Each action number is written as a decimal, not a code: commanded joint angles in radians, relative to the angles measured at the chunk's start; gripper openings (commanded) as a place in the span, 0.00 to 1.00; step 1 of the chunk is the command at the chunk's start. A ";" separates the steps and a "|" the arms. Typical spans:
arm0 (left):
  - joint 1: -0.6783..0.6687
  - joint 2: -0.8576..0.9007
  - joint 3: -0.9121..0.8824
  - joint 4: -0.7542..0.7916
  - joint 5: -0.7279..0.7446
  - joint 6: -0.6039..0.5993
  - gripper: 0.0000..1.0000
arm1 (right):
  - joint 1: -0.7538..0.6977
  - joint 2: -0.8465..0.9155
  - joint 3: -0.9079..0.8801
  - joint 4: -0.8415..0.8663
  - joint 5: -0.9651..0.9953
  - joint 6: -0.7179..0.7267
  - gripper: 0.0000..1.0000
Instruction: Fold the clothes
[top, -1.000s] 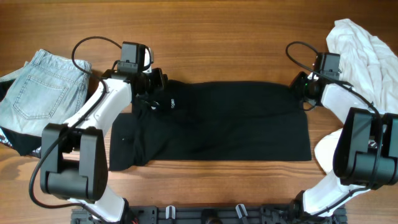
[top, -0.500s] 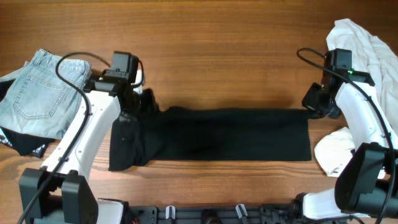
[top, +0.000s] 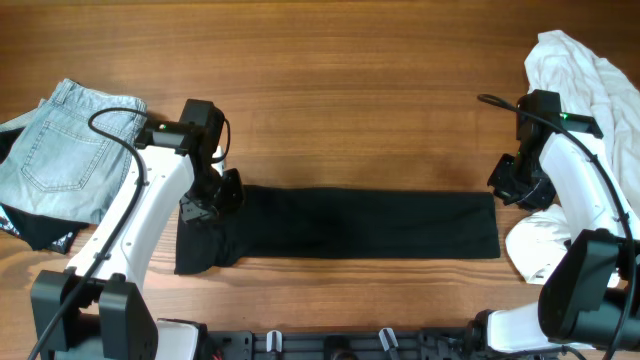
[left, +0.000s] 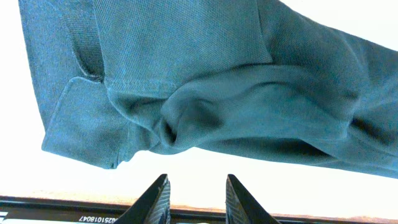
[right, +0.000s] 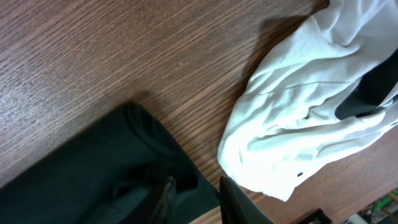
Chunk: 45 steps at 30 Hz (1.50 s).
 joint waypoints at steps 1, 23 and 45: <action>-0.003 -0.012 -0.003 -0.003 -0.009 -0.002 0.32 | -0.004 -0.009 0.003 -0.006 0.029 0.000 0.34; -0.003 0.182 -0.066 0.242 0.112 -0.008 0.08 | -0.004 -0.007 0.003 0.031 -0.089 -0.109 0.47; 0.033 0.187 -0.053 0.233 -0.166 -0.136 0.10 | -0.004 0.001 -0.004 0.007 -0.095 -0.135 0.62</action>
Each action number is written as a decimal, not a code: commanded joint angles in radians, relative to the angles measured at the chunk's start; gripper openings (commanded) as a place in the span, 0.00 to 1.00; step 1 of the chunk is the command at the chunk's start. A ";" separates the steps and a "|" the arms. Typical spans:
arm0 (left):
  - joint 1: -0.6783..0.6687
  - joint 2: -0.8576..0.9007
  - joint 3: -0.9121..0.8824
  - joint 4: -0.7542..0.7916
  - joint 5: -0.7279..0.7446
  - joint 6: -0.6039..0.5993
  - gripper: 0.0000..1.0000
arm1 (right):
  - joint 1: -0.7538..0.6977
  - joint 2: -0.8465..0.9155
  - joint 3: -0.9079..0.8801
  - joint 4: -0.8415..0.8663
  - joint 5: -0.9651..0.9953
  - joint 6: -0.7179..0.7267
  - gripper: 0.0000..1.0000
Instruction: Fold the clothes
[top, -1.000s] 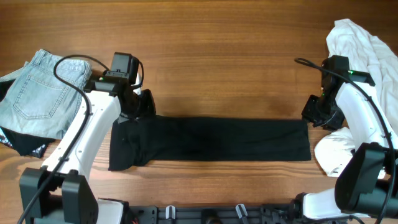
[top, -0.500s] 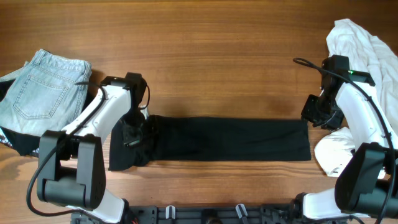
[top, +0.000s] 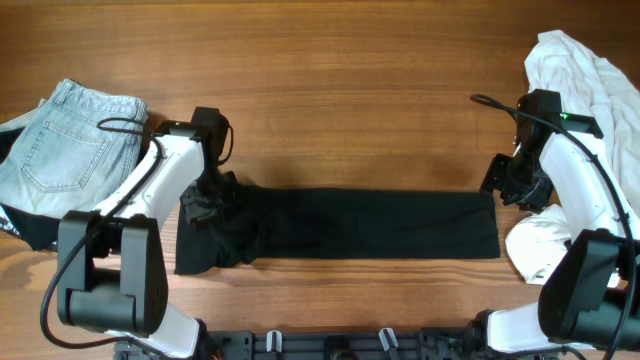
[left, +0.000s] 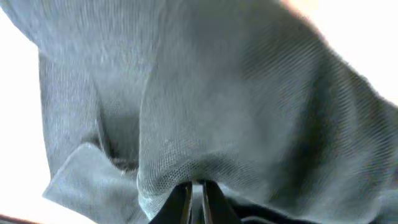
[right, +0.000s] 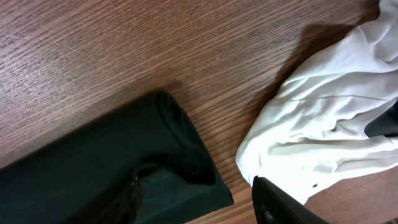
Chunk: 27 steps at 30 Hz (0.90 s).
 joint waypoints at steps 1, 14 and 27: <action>0.003 0.000 -0.003 0.078 -0.040 -0.039 0.10 | -0.003 0.001 -0.017 -0.002 -0.051 -0.042 0.62; 0.027 0.011 -0.132 0.200 -0.126 -0.055 0.13 | -0.003 0.004 -0.231 0.187 -0.220 -0.135 0.73; 0.034 0.012 -0.133 0.430 -0.117 -0.054 0.16 | -0.003 0.023 -0.341 0.514 -0.350 -0.132 0.07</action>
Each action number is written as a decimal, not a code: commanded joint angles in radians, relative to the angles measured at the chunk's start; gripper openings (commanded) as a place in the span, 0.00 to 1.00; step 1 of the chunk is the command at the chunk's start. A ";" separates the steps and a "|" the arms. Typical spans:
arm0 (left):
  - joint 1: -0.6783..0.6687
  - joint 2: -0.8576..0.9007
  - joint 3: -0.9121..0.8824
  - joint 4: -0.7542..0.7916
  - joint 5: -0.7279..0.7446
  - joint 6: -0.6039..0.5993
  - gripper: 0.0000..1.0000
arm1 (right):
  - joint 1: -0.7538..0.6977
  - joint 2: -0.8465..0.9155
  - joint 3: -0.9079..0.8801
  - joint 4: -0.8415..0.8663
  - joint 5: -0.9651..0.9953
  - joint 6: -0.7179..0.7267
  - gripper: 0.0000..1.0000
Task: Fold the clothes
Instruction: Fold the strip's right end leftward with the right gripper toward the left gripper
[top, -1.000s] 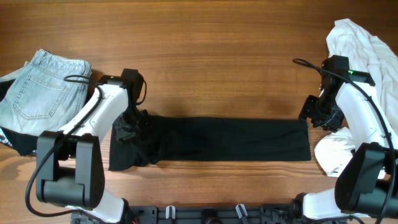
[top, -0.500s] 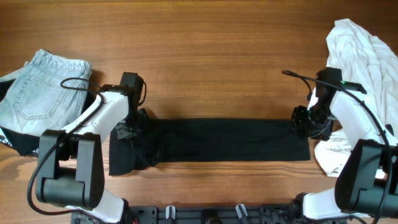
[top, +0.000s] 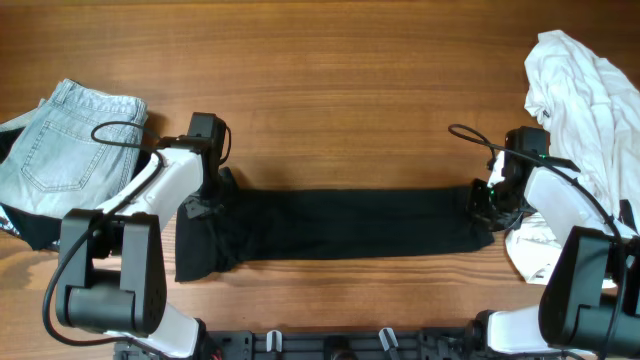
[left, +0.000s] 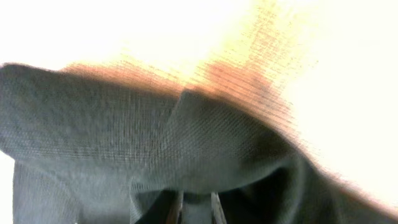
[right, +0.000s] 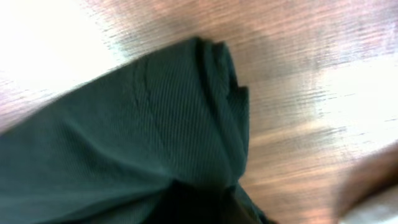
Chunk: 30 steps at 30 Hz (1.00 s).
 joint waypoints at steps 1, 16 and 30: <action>0.013 0.012 -0.011 0.160 -0.042 -0.017 0.17 | 0.012 0.045 -0.029 0.163 -0.100 -0.010 0.07; 0.021 -0.047 0.030 0.241 -0.036 -0.013 0.45 | 0.011 0.043 0.008 0.436 -0.032 0.003 0.09; 0.056 -0.260 0.046 -0.015 -0.035 -0.017 1.00 | 0.294 0.032 0.365 -0.031 0.052 -0.043 0.08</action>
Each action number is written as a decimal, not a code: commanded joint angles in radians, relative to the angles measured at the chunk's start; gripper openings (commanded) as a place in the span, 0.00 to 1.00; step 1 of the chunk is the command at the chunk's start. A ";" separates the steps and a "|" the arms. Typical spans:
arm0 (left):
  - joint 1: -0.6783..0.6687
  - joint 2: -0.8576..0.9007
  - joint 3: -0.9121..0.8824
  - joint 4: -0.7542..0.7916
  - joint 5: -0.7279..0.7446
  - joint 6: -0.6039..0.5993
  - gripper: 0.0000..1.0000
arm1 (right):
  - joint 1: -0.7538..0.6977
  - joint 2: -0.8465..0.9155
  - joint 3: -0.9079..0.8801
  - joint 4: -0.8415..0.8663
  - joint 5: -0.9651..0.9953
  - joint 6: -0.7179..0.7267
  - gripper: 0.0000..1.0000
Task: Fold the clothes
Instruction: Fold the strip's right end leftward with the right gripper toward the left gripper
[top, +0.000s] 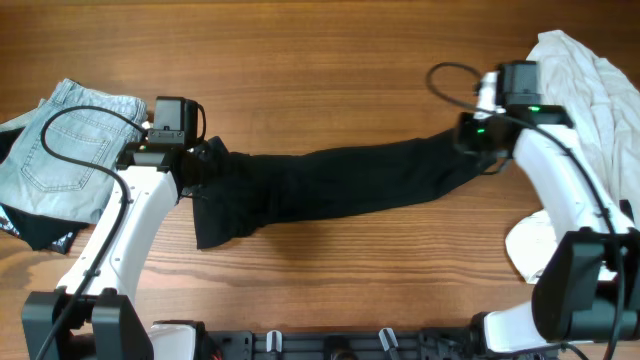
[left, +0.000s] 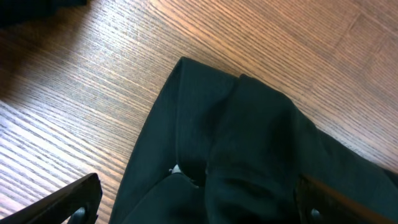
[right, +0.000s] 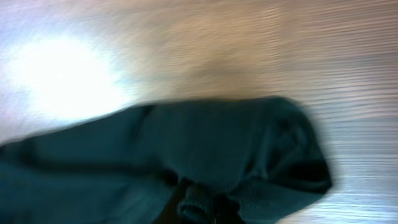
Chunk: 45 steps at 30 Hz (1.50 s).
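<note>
A long black garment (top: 340, 180) stretches across the table at a slant, its right end farther back than its left. My right gripper (top: 472, 135) is shut on that right end; in the right wrist view the bunched cloth (right: 217, 143) fills the space around the right gripper (right: 199, 204). My left gripper (top: 205, 165) sits over the left end, where a loose flap (top: 215, 225) spreads toward the front. In the left wrist view the left gripper (left: 200, 198) is wide open with the black cloth (left: 249, 143) lying between its fingers.
Folded light-blue jeans (top: 70, 145) lie at the far left on a dark item (top: 35, 230). A crumpled white garment (top: 590, 80) fills the back right corner, and more white cloth (top: 535, 245) lies at the right front. The wooden table (top: 320, 60) shows behind.
The black garment has moved back from the front strip and now lies slanted, its right end carried farthest. My left gripper, shut on the left end before, is now open. The right stays shut.
First the garment lay flat along the front with both grippers open at its ends. Then my left gripper was shut on the left end, the right one open. Then both were shut on the ends. Now the garment sits farther back, and the left has let go.
</note>
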 joint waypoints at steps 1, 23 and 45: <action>0.005 0.000 0.002 -0.003 -0.010 0.000 1.00 | 0.145 -0.003 0.015 -0.029 0.009 0.019 0.09; 0.005 0.000 0.000 -0.003 -0.010 0.001 1.00 | 0.499 0.100 0.014 0.071 -0.225 0.215 0.24; 0.005 0.000 0.000 0.004 -0.010 0.001 1.00 | 0.530 -0.080 -0.025 -0.026 0.162 0.256 0.44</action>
